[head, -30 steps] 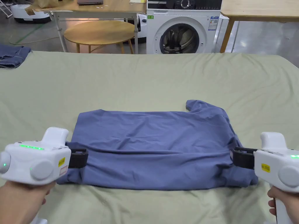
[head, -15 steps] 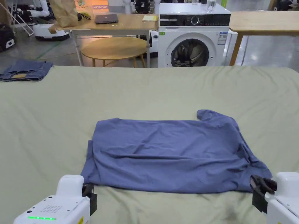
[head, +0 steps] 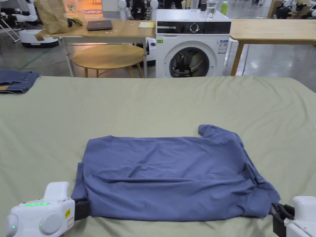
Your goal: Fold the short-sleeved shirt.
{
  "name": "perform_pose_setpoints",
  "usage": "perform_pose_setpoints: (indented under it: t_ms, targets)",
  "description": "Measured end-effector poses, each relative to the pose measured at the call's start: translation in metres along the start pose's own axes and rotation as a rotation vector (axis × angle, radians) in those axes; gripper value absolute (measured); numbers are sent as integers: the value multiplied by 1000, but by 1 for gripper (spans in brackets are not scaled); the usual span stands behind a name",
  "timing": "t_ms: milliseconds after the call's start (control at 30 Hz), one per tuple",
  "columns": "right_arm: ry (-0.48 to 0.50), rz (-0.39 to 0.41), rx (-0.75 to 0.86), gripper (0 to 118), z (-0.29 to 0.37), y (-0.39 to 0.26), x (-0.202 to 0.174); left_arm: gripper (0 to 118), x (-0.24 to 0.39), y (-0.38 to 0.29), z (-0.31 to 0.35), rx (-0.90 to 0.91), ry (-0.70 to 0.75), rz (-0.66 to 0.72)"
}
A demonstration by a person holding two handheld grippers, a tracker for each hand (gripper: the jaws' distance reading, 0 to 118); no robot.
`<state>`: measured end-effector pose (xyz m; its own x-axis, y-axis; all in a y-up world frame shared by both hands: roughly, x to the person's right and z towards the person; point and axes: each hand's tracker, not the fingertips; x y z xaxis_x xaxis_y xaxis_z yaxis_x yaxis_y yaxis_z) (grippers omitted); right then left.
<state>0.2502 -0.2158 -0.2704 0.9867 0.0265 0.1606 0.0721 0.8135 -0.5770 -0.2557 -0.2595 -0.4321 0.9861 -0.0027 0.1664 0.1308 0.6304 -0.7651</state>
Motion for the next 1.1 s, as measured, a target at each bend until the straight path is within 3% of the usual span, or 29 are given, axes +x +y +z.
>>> perform_pose_setpoints:
  t_ms: [100,167,200,267,300,367,400,433,500,533,567,600,633,700,967,1100]
  targets:
    - [-38,2,-36,0,-20,1,11,56,6,8,-7,-49,-2,-49]
    - [-86,15,-106,5,-42,1,19,32,12,12,1,-36,-32,-114]
    - [-81,9,-141,41,-54,1,22,9,15,12,5,-32,-22,-123]
    - [-66,-21,-216,113,-82,0,27,4,21,15,14,-4,-2,-157]
    - [-37,-38,-184,118,-88,0,30,4,21,17,16,0,1,-158]
    - [-38,-75,-199,118,-109,5,34,4,19,20,22,8,-3,-148]
    - [-13,-97,-226,111,-116,8,35,4,17,21,23,8,-7,-140]
    - [35,-132,-266,95,-121,5,39,4,16,22,24,9,-8,-137]
    - [12,-142,-250,75,-115,11,42,3,14,21,24,7,-4,-138]
    - [32,-142,-248,57,-107,16,44,3,13,20,24,-4,-7,-141]
    - [38,-137,-241,22,-99,16,50,3,13,18,26,-12,-13,-141]
    - [111,-174,-217,7,-92,18,50,3,12,16,28,-9,-18,-140]
    - [88,-174,-196,7,-82,21,47,3,13,15,31,-8,-21,-135]
    - [72,-97,-157,7,-66,26,39,3,14,12,39,4,-18,-139]
    - [110,-95,-22,7,40,40,45,3,12,-6,126,115,-38,-128]
    - [118,-115,-63,7,80,17,60,3,9,-39,164,102,-68,-149]
